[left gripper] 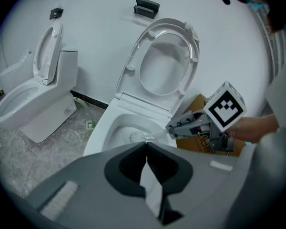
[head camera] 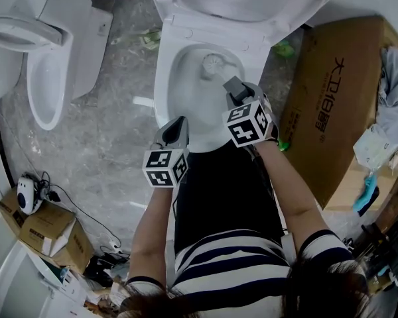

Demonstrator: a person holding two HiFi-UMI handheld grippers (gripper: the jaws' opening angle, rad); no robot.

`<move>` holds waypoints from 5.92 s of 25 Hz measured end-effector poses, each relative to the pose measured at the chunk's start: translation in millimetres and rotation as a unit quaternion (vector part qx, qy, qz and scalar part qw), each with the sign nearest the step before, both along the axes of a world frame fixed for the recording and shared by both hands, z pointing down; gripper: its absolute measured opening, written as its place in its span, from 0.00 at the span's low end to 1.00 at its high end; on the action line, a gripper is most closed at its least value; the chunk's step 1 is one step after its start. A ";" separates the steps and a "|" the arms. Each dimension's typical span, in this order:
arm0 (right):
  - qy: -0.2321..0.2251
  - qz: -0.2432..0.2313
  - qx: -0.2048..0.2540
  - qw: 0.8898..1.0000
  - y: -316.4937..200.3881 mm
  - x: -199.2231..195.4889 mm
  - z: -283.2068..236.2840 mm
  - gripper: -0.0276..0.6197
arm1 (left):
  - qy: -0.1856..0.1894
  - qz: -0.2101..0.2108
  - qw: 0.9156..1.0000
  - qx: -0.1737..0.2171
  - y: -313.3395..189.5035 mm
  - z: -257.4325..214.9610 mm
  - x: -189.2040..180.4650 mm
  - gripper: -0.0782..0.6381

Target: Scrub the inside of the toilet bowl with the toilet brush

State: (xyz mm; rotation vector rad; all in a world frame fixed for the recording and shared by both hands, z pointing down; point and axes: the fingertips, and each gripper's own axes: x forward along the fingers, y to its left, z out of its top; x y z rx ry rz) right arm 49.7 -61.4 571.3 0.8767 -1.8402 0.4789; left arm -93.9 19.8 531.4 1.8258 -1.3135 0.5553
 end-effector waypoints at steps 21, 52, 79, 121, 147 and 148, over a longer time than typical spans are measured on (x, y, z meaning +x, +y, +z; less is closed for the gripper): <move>0.086 0.002 -0.059 0.995 47.6 25.4 -5.0 0.31 | 0.000 0.033 0.999 -0.002 0.5 -4.6 -13.7 0.11; 0.014 -0.066 -0.160 0.985 138.1 -46.1 -6.8 0.31 | 0.005 0.036 0.999 -0.025 26.5 3.0 -39.7 0.11; -0.037 -0.019 -0.078 0.996 28.3 -82.5 6.9 0.31 | 0.010 0.010 1.000 -0.011 14.1 1.5 -52.5 0.11; 0.113 -0.035 -0.009 0.993 11.7 4.0 -22.7 0.31 | 0.012 0.035 0.999 0.007 3.2 -8.9 -36.4 0.11; 0.110 -0.159 -0.164 0.967 134.8 -23.1 -19.3 0.31 | 0.016 0.014 1.000 -0.013 30.0 -7.4 -52.2 0.11; 0.106 -0.162 -0.166 0.967 136.6 -26.6 -18.9 0.31 | 0.016 0.013 1.000 -0.013 30.7 -7.5 -53.4 0.11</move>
